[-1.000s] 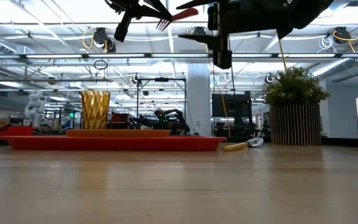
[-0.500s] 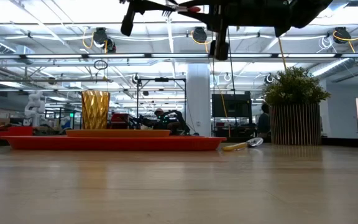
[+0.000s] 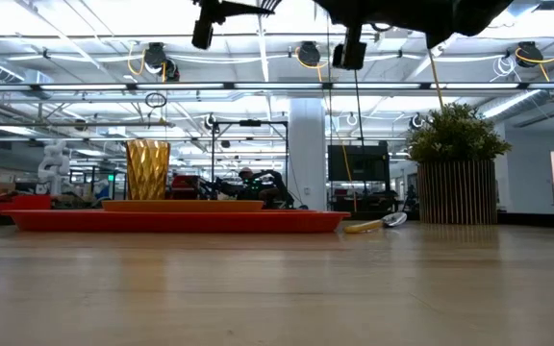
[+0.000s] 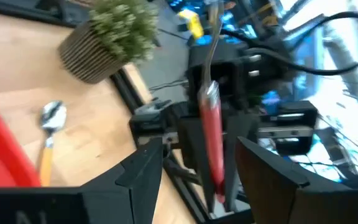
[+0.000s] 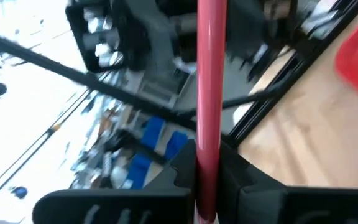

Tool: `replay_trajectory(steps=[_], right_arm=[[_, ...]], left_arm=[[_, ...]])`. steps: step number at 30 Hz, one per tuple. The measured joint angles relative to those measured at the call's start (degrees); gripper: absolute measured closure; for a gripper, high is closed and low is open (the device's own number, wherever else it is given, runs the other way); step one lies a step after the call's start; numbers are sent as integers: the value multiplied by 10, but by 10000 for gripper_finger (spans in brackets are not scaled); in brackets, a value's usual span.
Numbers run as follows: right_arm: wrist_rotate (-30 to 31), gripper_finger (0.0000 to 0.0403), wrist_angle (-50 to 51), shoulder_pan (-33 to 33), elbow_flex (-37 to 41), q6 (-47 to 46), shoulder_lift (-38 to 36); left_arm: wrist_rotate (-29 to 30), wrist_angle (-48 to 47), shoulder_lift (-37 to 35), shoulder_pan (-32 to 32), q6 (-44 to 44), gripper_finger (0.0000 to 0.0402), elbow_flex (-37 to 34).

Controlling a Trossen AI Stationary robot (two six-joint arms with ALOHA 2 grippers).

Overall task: Pick and place plate/cup/fork/spoon on tray
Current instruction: Put the pink fork on the red tray to the right of the orange plate

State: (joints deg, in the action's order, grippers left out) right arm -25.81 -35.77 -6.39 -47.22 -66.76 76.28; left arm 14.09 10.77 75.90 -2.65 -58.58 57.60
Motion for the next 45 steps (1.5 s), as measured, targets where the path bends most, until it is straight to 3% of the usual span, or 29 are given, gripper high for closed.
replay_trajectory(steps=[4,14,26,35,40,45], right_arm=[[-53,392,0,0,0,-27,-14],[-141,389,-1,0,0,-54,-44],[-300,389,0,0,0,-136,-44],[-300,388,-1,0,0,-153,-44],[-293,388,-25,2,0,-219,-44],[-242,388,-103,12,0,-301,-41]], left_arm=[[-34,-2,-25,10,31,200,0],[-35,-10,-142,34,136,199,0],[-27,-36,-197,34,404,198,0],[-51,-96,-191,9,566,147,0],[-51,-102,-179,-7,679,116,0],[-51,-109,-166,-17,777,98,0]])
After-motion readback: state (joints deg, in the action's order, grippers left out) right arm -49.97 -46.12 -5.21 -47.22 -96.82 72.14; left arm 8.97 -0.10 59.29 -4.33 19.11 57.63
